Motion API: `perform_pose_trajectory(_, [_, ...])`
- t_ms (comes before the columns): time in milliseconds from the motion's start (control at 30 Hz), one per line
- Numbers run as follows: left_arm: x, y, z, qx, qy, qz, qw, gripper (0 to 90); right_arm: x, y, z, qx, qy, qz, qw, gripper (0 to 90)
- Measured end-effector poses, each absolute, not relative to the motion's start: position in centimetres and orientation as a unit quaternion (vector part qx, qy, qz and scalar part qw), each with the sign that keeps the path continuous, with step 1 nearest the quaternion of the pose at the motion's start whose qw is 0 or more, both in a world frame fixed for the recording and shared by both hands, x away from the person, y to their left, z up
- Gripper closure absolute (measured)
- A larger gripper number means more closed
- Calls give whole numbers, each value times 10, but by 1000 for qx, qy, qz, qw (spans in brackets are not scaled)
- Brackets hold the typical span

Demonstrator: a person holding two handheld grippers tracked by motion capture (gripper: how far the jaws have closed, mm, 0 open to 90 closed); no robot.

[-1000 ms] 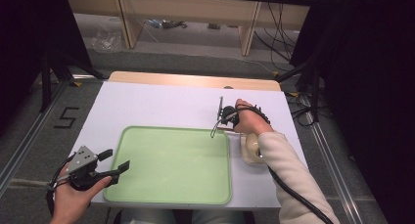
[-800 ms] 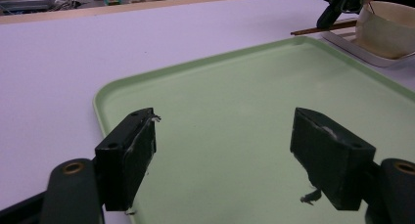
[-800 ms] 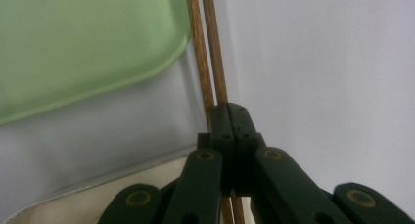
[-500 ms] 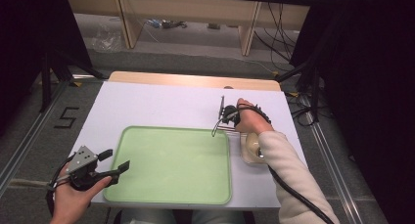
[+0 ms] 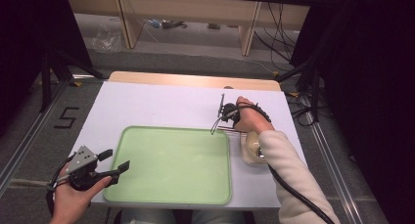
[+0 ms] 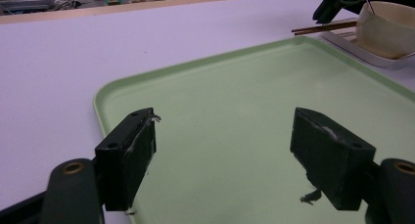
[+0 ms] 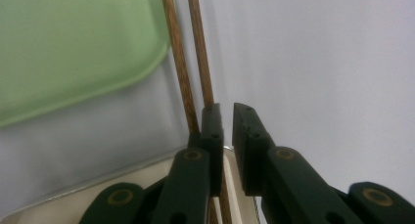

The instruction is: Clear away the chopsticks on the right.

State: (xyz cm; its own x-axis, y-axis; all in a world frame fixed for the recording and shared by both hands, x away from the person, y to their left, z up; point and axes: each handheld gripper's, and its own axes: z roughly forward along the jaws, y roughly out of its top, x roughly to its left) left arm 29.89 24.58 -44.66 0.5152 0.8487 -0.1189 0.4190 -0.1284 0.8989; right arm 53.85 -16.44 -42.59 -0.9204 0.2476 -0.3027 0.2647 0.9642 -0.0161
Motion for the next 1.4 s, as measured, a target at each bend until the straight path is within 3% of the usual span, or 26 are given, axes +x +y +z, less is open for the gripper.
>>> perform_pose_trajectory(300, [299,246,-447,718,441,217,492,248,541,-163,-428,125,980,-28,151,758])
perform_pose_trajectory(967, [299,246,-446,718,441,218,493,248,542,-164,-433,139,981,-25,136,758])
perform_pose_trajectory(1400, [299,246,-446,718,441,218,493,248,546,-166,-436,130,980,-31,145,809])
